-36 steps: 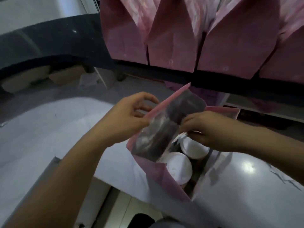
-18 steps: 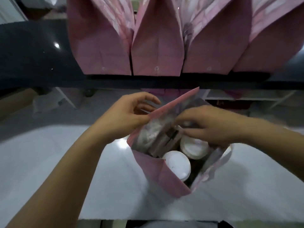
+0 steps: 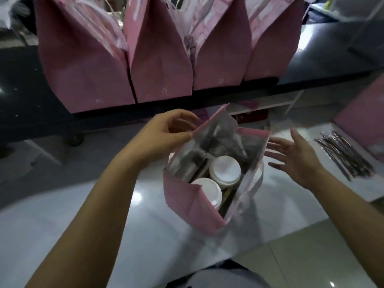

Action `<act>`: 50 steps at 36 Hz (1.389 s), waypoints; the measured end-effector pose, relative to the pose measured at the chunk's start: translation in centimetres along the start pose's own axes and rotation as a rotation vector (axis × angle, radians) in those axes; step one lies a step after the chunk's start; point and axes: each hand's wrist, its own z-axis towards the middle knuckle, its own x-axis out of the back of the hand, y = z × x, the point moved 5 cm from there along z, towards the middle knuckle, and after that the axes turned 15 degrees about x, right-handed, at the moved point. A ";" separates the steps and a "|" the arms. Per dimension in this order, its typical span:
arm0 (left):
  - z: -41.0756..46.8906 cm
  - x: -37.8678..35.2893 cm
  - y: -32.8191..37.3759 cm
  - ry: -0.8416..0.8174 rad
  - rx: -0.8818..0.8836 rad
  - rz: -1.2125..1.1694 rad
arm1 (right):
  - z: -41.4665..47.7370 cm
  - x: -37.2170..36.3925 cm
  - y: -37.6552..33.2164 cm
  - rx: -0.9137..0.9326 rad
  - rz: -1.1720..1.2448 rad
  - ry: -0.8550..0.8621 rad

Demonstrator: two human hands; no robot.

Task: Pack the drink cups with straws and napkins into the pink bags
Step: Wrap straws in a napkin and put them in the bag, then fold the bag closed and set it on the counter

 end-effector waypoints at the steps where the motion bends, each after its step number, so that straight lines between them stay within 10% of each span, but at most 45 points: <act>1: -0.6 0.1 -0.4 0.031 -0.005 -0.021 | 0.1 -0.1 0.7 -0.012 0.007 -0.001; 11: -9.1 -2.7 -14.0 0.631 0.239 -0.546 | 3.4 -1.3 3.9 -0.061 0.001 -0.092; 20: -11.8 -16.0 -19.1 0.093 0.395 -0.287 | 3.8 -2.5 6.0 -0.063 0.029 -0.303; 39: -15.3 -16.4 -15.0 0.234 0.398 -0.330 | -7.8 3.9 6.9 0.050 0.234 -0.610; 50: -13.9 -12.1 -10.3 0.239 0.213 -0.287 | -9.7 3.3 3.2 0.309 -0.126 -0.967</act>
